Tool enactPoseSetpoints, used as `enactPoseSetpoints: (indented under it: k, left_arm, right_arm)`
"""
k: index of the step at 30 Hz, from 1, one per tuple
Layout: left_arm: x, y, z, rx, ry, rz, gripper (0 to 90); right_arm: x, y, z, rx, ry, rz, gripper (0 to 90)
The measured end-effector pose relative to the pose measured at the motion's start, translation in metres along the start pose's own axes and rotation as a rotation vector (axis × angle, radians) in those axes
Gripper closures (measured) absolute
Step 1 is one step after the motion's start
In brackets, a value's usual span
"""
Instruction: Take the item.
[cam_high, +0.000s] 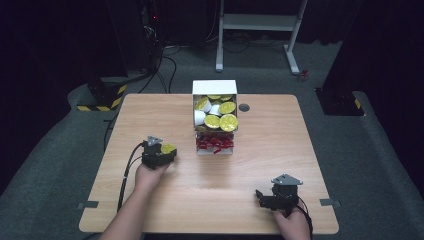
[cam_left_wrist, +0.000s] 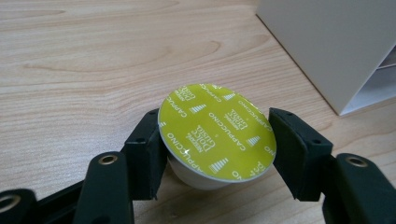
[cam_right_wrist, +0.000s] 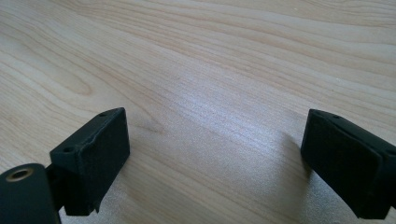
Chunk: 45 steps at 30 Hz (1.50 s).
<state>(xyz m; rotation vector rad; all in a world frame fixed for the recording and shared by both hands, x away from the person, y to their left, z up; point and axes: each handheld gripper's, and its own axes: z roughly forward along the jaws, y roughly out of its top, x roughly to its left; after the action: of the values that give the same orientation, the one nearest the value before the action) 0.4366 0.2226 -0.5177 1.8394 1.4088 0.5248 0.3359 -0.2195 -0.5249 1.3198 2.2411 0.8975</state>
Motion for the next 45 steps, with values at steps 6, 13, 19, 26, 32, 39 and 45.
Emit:
enactPoseSetpoints:
  k: [6, 13, 19, 26, 32, 39, 45]
  left_arm:
    - [0.005, 0.001, -0.001, 0.001, -0.017, -0.019, 38.3]
    - [0.01, 0.005, -0.01, -0.045, -0.001, -0.045, 25.0]
    - [0.008, 0.007, -0.018, -0.067, -0.009, -0.032, 24.7]
    - [0.0, 0.008, -0.031, -0.061, -0.016, 0.011, 22.6]
    - [-0.007, 0.006, -0.048, -0.063, -0.053, 0.068, 20.4]
    - [-0.01, -0.002, -0.064, -0.058, -0.089, 0.095, 18.8]
    - [-0.005, -0.015, -0.073, -0.065, -0.101, 0.088, 18.5]
  right_arm:
    - [0.0, 0.0, 0.0, 0.0, 0.002, -0.001, 8.0]
    - [0.0, 0.0, 0.0, 0.0, 0.002, -0.002, 8.0]
    - [0.0, 0.0, 0.0, 0.0, 0.003, -0.002, 7.9]
    - [0.0, 0.0, 0.0, 0.0, 0.003, -0.002, 7.9]
    - [0.0, 0.0, 0.0, 0.0, 0.003, -0.002, 7.9]
    - [0.0, 0.0, 0.0, 0.0, 0.003, -0.002, 7.9]
    - [0.0, 0.0, 0.0, 0.0, 0.003, -0.002, 7.9]
